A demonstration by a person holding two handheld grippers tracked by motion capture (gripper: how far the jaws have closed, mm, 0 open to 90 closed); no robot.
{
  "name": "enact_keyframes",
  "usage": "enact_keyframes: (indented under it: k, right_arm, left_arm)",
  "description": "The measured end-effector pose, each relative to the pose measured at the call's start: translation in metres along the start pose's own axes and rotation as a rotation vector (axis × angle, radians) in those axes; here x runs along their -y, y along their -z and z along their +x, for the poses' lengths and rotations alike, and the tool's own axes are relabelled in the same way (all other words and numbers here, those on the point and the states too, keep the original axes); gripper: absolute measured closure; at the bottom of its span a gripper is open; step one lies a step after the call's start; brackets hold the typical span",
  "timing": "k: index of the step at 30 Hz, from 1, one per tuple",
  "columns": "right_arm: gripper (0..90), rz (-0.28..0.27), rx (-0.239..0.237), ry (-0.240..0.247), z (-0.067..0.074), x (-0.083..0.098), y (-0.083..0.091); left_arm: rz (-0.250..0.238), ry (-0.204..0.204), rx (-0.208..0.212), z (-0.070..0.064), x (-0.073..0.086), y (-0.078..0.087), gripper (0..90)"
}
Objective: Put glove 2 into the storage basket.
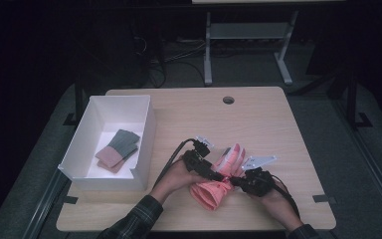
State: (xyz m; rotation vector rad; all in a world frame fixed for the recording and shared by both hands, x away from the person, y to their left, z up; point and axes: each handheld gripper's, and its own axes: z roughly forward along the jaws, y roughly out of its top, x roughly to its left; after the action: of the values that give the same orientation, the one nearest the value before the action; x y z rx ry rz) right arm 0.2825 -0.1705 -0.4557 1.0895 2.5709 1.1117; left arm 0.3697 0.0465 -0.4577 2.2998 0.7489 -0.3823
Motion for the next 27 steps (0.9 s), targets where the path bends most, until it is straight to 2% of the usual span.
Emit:
enact_keyframes:
  k: [2,4,5,8,9,12,13,17,21,24,27]
  right_arm:
    - [90.0,0.001,-0.001,-0.001,0.0,0.0,-0.001]
    - [90.0,0.002,-0.002,-0.004,0.0,0.0,-0.001]
    - [90.0,0.003,-0.002,-0.005,0.0,0.0,-0.002]
    - [90.0,0.004,0.0,-0.003,0.0,0.0,-0.002]
    - [90.0,0.002,0.005,0.007,0.001,0.0,-0.003]
    - [90.0,0.001,0.006,0.008,0.001,0.0,-0.004]
    - [90.0,0.002,0.005,0.009,0.0,-0.001,-0.004]
    - [90.0,-0.006,0.004,0.004,0.0,-0.001,-0.005]
    - [90.0,-0.007,-0.007,-0.002,-0.001,-0.001,-0.004]
    - [90.0,-0.004,-0.025,-0.003,-0.004,-0.001,0.001]
    - [78.5,-0.031,-0.05,-0.027,-0.006,-0.001,0.009]
  left_arm:
    - [0.005,-0.005,0.001,-0.001,-0.001,-0.001,17.4]
    - [0.015,-0.013,0.014,-0.002,-0.001,-0.002,21.1]
    - [0.018,-0.008,0.05,-0.001,-0.001,-0.004,23.9]
    - [0.02,-0.008,0.058,-0.001,-0.001,-0.004,26.2]
    - [0.027,-0.004,0.08,0.0,-0.002,-0.004,29.6]
    - [0.035,0.004,0.093,0.001,-0.001,-0.004,35.7]
    - [0.042,0.018,0.114,0.002,-0.001,-0.005,38.0]
    - [0.029,0.035,0.144,0.005,0.001,-0.003,49.8]
    - [0.017,0.022,0.131,0.002,0.002,-0.001,56.7]
    - [0.016,0.019,0.136,0.001,0.001,0.0,59.8]
    - [0.003,0.032,0.142,0.003,0.001,0.003,61.0]
